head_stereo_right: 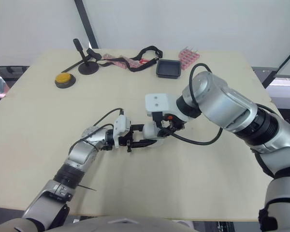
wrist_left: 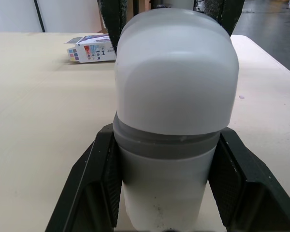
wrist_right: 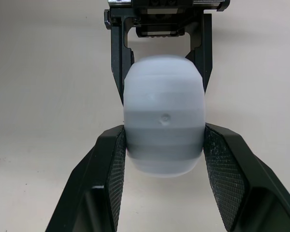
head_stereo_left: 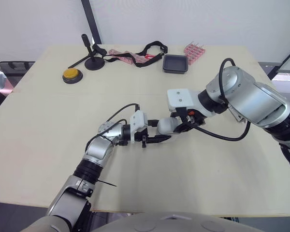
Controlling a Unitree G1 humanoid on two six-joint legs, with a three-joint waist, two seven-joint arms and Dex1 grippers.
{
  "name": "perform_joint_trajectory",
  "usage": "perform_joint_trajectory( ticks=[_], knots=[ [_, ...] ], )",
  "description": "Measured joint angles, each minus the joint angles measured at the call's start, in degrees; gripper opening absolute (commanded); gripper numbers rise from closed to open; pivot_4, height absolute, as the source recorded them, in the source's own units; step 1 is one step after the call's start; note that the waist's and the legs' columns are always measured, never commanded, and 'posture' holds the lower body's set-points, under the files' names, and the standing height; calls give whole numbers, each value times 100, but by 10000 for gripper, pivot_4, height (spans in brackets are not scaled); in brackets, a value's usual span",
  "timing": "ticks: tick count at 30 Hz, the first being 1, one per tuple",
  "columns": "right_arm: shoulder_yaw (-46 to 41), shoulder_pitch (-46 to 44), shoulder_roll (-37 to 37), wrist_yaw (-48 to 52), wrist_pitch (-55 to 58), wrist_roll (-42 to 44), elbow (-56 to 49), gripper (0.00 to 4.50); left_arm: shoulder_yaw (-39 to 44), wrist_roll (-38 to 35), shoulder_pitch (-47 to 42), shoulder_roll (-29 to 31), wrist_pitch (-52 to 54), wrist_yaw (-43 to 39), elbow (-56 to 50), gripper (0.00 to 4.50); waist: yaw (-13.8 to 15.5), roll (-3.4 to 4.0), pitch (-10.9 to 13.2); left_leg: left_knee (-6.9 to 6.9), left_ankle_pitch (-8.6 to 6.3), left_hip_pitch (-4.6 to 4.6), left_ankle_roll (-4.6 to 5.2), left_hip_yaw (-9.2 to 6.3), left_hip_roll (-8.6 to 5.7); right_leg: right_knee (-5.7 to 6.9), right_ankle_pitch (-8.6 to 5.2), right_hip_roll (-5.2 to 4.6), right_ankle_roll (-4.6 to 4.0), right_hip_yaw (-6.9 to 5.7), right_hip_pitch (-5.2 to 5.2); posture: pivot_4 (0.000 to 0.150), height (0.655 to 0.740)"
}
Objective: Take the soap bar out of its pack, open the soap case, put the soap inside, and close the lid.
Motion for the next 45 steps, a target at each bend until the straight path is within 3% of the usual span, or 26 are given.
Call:
perform_joint_trajectory(
  ticks=[2, 13, 23, 29, 36, 40, 45],
  knots=[
    [66, 131, 55, -25, 3, -20, 117, 35946, -6, 0, 12, -6, 0, 18, -23, 19088, 3, -3, 0, 0, 0, -3, 0, 0, 0, -1, 0, -1, 0, -1, -1, 1500, 7400],
    [152, 171, 74, -51, -4, -20, 190, 35946, -13, -2, 26, -5, 15, 20, -53, 19088, 6, -2, 1, -1, 0, -6, 0, 0, 0, -4, 0, -1, 0, -2, -2, 1500, 7400],
    [-496, 1050, -709, -73, 157, 236, -228, 35946, -33, -2, 19, -4, 9, 18, -48, 19088, 37, -4, 1, -2, 0, -7, -1, 0, 0, -8, 0, 0, 0, 0, -2, 1500, 7400],
    [-1830, 2544, -910, -521, 144, 697, -271, 35946, -37, -10, -2, 3, -26, -33, -18, 19088, 60, -6, 2, -4, -1, -7, 0, 1, 0, -15, 0, -2, 0, 2, -1, 1500, 7400],
    [-3581, 4819, -393, -1143, -1673, 813, 336, 35946, -23, -71, -12, 66, -108, -175, 36, 19088, 57, -10, 0, -10, -17, -11, 28, 4, 3, -30, -5, -5, -8, 1, -3, 1500, 7400],
    [-4083, 5911, 170, -1181, -3341, 769, 863, 23893, 2, -96, -23, 102, -133, -227, 56, 19088, 7, -9, 0, -8, -25, -15, 42, 6, -1, -39, -16, -7, -27, 0, -4, 1500, 7400],
    [-4430, 6406, 668, -1159, -4680, 775, 1414, 8915, 14, -93, -31, 114, -133, -232, 72, 19088, -60, -9, 0, -3, -24, -16, 47, 6, -3, -41, -17, -12, -30, 0, -3, 1500, 7400]
  ],
)
